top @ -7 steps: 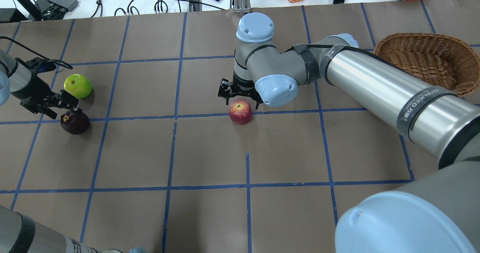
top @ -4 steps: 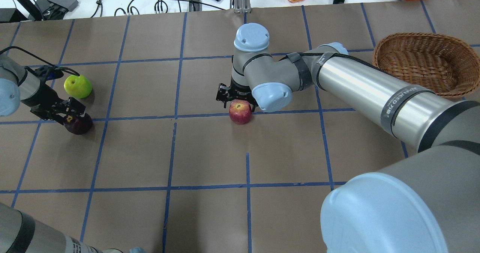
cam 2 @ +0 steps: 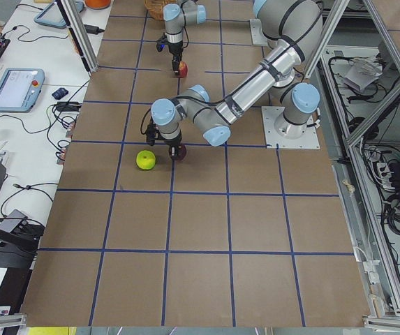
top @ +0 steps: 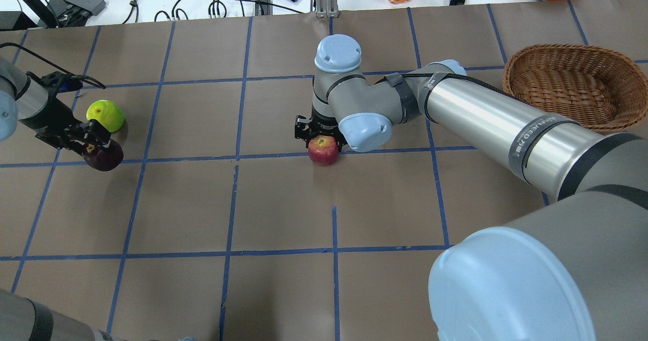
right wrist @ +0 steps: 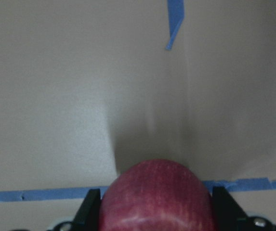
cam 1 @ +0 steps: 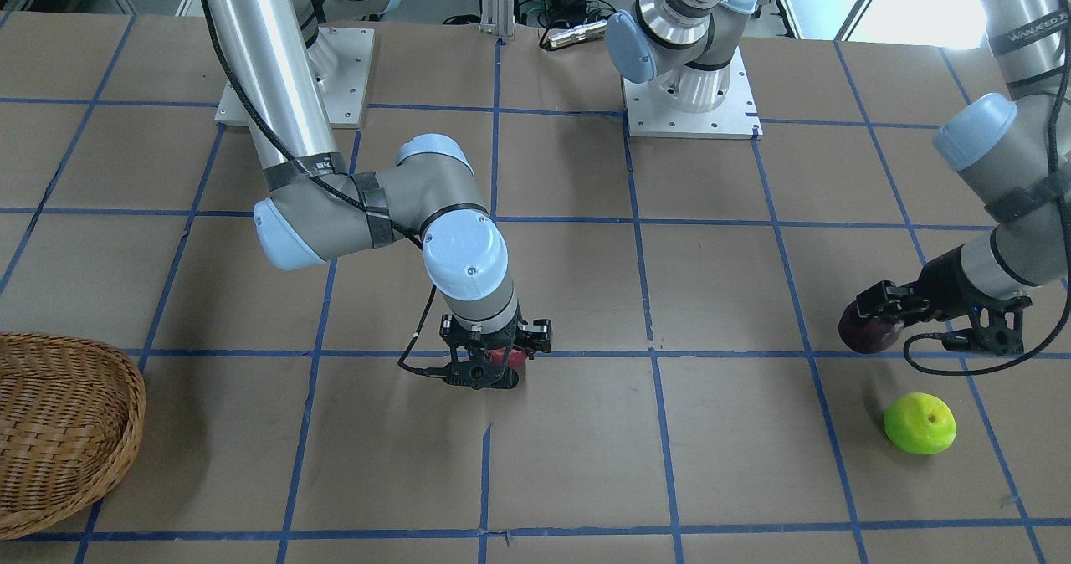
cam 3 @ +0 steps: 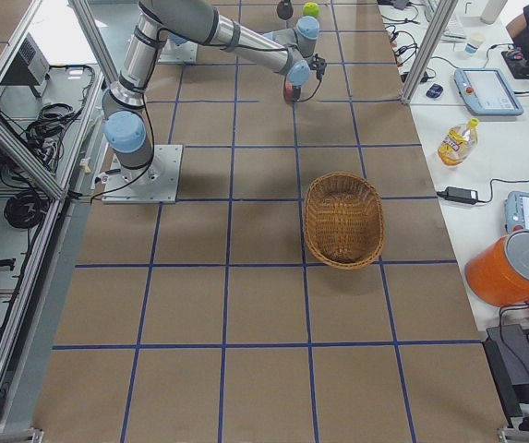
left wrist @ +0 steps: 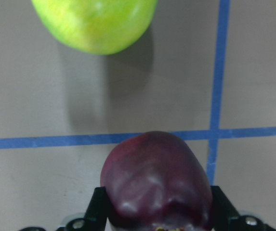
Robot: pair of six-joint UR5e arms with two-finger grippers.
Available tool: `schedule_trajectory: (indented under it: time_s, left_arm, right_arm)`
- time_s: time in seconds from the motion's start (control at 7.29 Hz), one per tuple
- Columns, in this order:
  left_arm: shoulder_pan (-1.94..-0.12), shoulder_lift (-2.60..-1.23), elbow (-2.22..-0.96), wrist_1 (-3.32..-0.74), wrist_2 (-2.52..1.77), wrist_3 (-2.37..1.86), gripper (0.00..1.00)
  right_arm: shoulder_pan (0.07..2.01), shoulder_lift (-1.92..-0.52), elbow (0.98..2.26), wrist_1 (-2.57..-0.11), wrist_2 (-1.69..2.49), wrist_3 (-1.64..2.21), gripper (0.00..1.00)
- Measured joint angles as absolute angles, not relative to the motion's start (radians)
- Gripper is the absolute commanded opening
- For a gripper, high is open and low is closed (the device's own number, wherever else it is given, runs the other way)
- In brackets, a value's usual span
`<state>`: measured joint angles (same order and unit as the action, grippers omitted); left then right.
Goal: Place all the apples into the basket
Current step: 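Carry red apple to basket with right while left carries purple apple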
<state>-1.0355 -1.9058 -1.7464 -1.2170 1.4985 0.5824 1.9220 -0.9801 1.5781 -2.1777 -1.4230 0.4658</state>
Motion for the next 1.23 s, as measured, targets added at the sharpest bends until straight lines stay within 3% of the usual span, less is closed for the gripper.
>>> schedule_trajectory:
  time_s: [0.27,0.69,1.23]
  left_arm:
    - [-1.148,-1.864,-1.753,-1.249,1.464,0.542,0.15]
    - [-1.348,-1.858,-1.759,-1.217,1.322,0.219,0.15]
    - [-1.745,-1.984,-1.728,-0.898,1.342,-0.331,0.18]
  right_arm:
    - [1.872,-1.058,1.565,-2.102,-1.443,0.433,0.00]
    - [1.591,-1.217,1.548,-1.911,-1.507,0.224,0.00]
    - [1.127,-1.200,1.539,-1.941,-1.638,-0.390,0.00]
